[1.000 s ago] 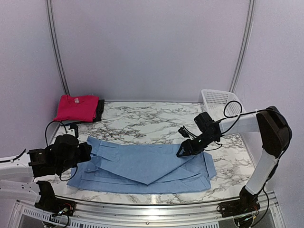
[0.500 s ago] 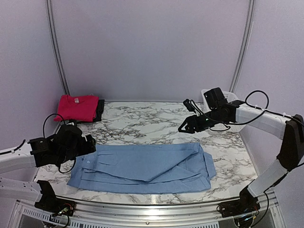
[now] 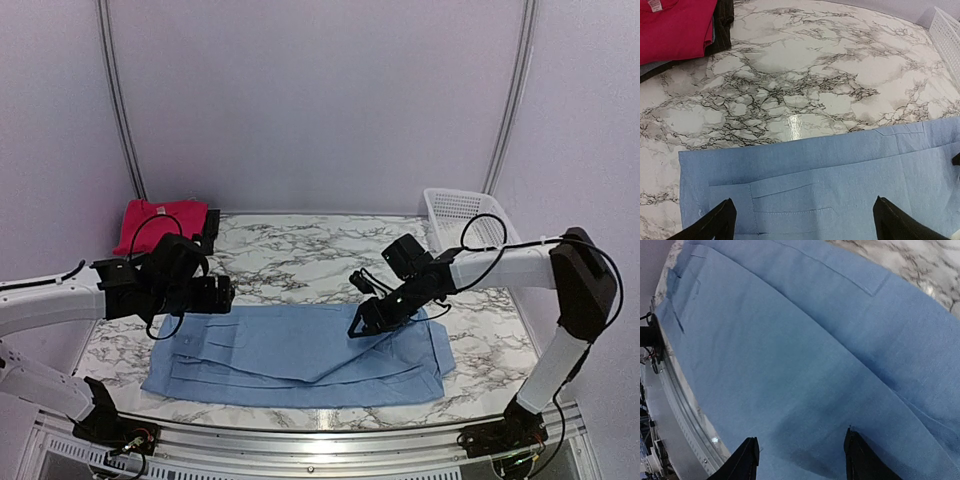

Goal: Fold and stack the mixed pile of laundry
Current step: Rotate the rectangle-folded shirt at the center of the board.

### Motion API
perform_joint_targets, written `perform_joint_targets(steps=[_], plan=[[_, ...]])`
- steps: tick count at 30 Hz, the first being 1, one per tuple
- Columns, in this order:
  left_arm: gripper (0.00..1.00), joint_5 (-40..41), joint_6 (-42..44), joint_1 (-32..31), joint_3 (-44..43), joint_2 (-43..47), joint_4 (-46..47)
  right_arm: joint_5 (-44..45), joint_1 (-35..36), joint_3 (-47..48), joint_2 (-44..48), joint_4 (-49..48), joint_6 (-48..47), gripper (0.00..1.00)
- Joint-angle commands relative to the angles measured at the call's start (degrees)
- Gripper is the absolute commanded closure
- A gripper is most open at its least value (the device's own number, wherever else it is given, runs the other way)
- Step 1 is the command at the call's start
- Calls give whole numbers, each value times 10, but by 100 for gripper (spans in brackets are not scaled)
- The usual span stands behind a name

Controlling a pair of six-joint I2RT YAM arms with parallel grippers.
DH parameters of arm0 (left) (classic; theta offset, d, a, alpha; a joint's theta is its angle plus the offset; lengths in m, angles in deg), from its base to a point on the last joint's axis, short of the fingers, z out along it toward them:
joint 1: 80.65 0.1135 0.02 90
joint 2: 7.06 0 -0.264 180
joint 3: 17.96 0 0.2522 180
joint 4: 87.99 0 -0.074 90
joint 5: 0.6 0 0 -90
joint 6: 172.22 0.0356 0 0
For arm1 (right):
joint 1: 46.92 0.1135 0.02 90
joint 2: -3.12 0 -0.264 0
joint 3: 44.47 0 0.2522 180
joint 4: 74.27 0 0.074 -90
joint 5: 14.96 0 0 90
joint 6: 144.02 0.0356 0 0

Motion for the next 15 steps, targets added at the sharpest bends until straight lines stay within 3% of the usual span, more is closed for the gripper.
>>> perform_joint_targets(steps=[1, 4, 9, 12, 15], plan=[[1, -5, -23, 27, -21, 9, 19, 33, -1, -22, -51, -16, 7, 46], [1, -14, -36, 50, -13, 20, 9, 58, -10, -5, -107, 4, -32, 48], [1, -15, -46, 79, 7, 41, -11, 104, -28, 140, -233, 57, -93, 51], [1, -19, -52, 102, 12, 47, -41, 149, -29, 321, -343, 129, -132, 52], [1, -64, -26, 120, 15, 43, -44, 196, -33, 584, -456, 222, -152, 52]])
